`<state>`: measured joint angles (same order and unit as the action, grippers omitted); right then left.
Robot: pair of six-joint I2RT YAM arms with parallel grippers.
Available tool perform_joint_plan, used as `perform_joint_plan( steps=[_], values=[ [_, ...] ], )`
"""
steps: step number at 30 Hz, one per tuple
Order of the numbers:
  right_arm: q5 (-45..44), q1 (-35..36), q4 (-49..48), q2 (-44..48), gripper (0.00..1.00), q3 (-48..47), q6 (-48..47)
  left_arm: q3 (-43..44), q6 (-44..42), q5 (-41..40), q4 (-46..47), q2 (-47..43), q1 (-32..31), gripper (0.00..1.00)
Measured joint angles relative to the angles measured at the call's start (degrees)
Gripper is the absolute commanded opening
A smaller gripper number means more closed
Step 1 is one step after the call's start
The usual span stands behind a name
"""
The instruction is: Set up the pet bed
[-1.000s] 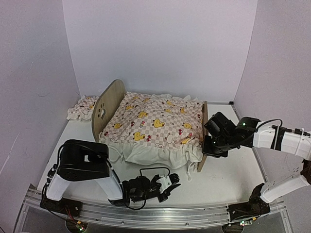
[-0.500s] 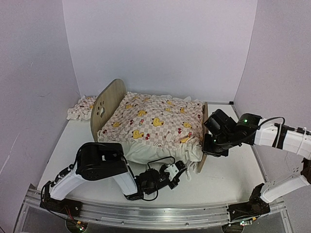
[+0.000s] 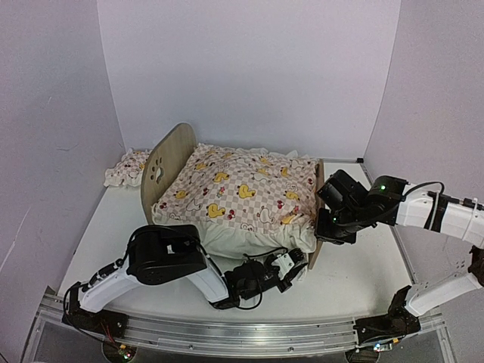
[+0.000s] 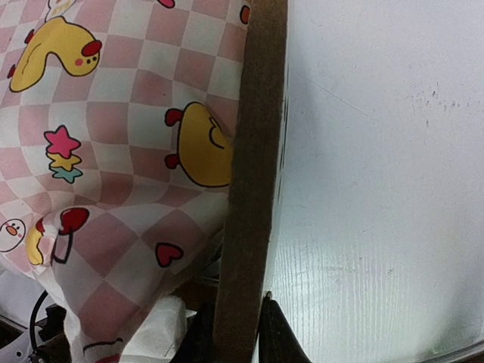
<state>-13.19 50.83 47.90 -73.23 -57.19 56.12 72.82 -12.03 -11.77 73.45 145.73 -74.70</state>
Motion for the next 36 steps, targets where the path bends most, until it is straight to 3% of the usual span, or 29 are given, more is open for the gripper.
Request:
perform_joint_plan(
  steps=[14, 15, 19, 23, 31, 36],
  values=[
    [-3.08, 0.79, 1.38, 0.00, 0.00, -1.57, -1.01, 6.51, -0.24, -3.63, -3.65, 2.56, 0.79, 0.36],
    [-3.41, 0.85, 1.49, 0.00, 0.00, -1.73, -1.11, 6.99, -0.22, -4.02, -3.87, 2.73, 0.81, 0.35],
    [-4.13, 1.11, 1.68, 0.00, 0.00, -2.19, -1.20, 8.35, -0.09, -4.35, -5.51, 3.06, 0.94, 0.16],
    [-4.28, 1.53, 1.86, 0.00, 0.00, -2.51, -0.94, 8.44, -0.20, -3.21, -6.03, 3.06, 1.14, 0.23],
    [-3.15, 2.73, 2.08, 0.07, 0.00, -2.54, 1.46, -8.55, -0.24, -3.48, -2.62, -5.79, 1.29, 0.38],
    [-3.17, 2.75, 2.16, 0.07, 0.00, -2.54, 1.38, -17.84, -0.35, -4.37, 1.03, -10.01, 0.33, 0.37]
  ],
)
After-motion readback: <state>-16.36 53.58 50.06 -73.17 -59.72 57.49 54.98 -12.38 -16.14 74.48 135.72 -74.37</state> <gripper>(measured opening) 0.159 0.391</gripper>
